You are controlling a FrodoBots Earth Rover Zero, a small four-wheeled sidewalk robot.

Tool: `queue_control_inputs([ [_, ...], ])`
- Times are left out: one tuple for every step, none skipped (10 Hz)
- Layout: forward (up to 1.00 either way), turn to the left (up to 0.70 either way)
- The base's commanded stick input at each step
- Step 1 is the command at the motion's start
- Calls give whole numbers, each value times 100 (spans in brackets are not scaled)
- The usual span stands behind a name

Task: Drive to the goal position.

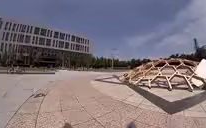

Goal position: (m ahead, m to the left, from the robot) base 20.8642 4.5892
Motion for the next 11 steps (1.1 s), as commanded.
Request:
queue_control_inputs([
  [45, 0],
  [45, 0],
  [45, 0],
  [45, 0],
  [45, 0],
  [45, 0],
  [45, 0],
  [45, 0],
  [45, 0],
  [45, 0],
  [45, 0],
])
